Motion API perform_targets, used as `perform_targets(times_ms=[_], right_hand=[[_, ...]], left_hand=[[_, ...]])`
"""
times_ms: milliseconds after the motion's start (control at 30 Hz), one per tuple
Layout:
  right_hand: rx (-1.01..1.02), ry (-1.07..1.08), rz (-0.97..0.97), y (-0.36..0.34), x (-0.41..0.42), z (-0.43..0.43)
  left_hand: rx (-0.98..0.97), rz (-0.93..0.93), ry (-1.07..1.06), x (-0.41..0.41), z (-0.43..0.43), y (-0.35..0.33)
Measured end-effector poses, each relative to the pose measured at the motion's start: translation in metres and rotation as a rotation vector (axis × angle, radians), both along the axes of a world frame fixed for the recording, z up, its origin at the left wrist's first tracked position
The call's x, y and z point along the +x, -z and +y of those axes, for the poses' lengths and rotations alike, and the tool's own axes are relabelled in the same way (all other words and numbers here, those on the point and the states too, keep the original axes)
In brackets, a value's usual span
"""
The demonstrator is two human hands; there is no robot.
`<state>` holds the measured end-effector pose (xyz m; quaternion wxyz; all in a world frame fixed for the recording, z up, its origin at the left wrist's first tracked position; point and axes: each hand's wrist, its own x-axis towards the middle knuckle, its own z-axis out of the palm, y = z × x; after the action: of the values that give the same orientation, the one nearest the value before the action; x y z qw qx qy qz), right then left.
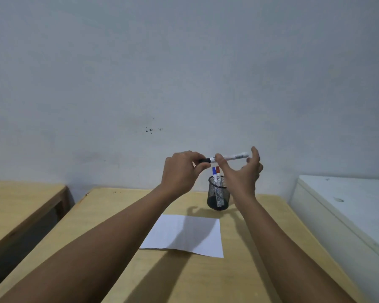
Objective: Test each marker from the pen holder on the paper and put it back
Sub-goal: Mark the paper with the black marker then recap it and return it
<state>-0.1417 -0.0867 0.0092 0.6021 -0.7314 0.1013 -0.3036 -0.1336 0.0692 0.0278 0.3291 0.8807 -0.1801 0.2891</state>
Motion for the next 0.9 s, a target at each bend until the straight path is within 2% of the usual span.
perform_targets(times_ms=[233,333,433,533,633,767,900], right_hand=[[-0.481,0.075,0.013,0.011,0.029,-0.050],[-0.639,-0.011,0.011,0.012,0.043,-0.057],[-0.607,-0.126,-0.025,0.013,0.062,-0.057],[-0.445,-0.142,-0.050,0.017,0.086,-0.061],[-0.270,-0.168,-0.034,0.024,0.107,-0.066],[-0.294,-0.185,0.053,0.042,0.126,-0.069],[-0.370,-0.194,0.145,0.063,0.135,-0.072]], left_hand=[[-0.056,0.127,0.093,0.043,-0.023,-0.017],[-0.087,0.162,0.158,0.060,-0.038,-0.021],[-0.107,0.192,0.180,0.076,-0.054,-0.020],[-0.095,0.224,0.105,0.096,-0.061,-0.008],[0.019,0.304,-0.013,0.119,-0.065,0.013],[0.066,0.406,-0.052,0.144,-0.074,0.036],[0.026,0.498,-0.032,0.163,-0.083,0.053]])
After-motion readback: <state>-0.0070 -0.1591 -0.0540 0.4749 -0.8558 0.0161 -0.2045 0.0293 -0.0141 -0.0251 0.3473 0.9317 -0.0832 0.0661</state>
